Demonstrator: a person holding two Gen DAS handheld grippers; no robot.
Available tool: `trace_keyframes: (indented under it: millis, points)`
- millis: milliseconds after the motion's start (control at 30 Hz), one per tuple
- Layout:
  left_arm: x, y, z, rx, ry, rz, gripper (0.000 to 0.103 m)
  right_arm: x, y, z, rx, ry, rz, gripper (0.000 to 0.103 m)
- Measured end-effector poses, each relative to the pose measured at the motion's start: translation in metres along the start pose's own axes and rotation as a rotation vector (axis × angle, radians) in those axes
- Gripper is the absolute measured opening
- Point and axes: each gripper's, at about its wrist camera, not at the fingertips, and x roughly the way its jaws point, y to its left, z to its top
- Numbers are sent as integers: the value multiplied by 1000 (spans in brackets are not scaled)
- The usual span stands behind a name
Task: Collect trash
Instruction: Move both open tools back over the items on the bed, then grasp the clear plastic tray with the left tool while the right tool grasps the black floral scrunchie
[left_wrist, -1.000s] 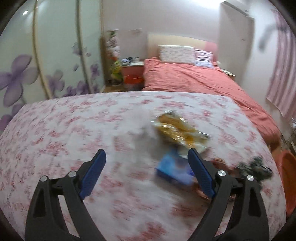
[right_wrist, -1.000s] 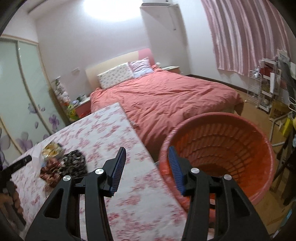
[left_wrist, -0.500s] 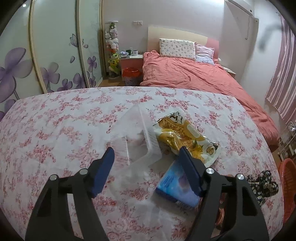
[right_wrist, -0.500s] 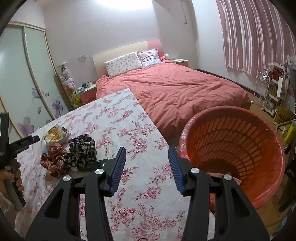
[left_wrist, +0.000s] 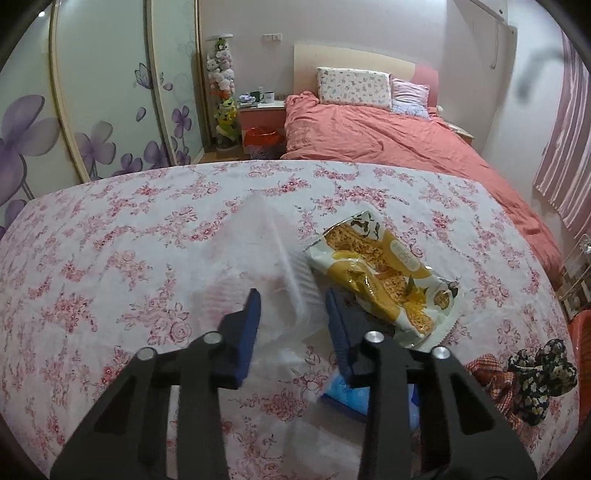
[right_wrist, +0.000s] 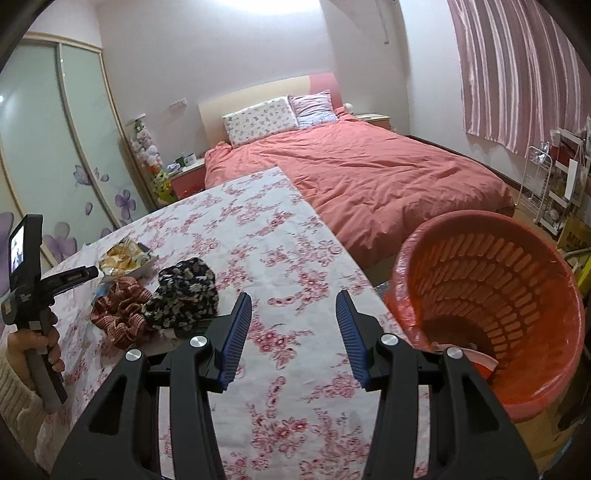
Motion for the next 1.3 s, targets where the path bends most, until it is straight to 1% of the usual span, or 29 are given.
trace_keyframes:
  millis: [33, 133, 300, 567, 700, 867, 1033, 1300]
  points:
    - [-1, 2, -1, 2, -2, -3, 25, 1, 2, 0, -4, 2, 2, 48]
    - [-5, 9, -2, 5, -13, -20, 21, 2, 8, 0, -10, 7, 11, 48]
    - [-21, 29, -10, 9, -43, -53, 19, 4, 20, -3, -31, 12, 29, 48]
    - [-42, 70, -35, -34, -70, -78, 18, 12, 43, -7, -66, 27, 60, 48]
    - [-41, 80, -43, -60, -60, -94, 17, 15, 55, -8, -83, 31, 68, 48]
    - [-41, 76, -45, -46, -64, -99, 17, 17, 63, -10, -105, 35, 62, 48]
    - [-41, 78, -45, -58, -65, -107, 17, 24, 63, -9, -94, 48, 56, 48]
    - [-44, 75, -45, -43, -58, -123, 16, 39, 69, 4, -68, 64, 87, 48]
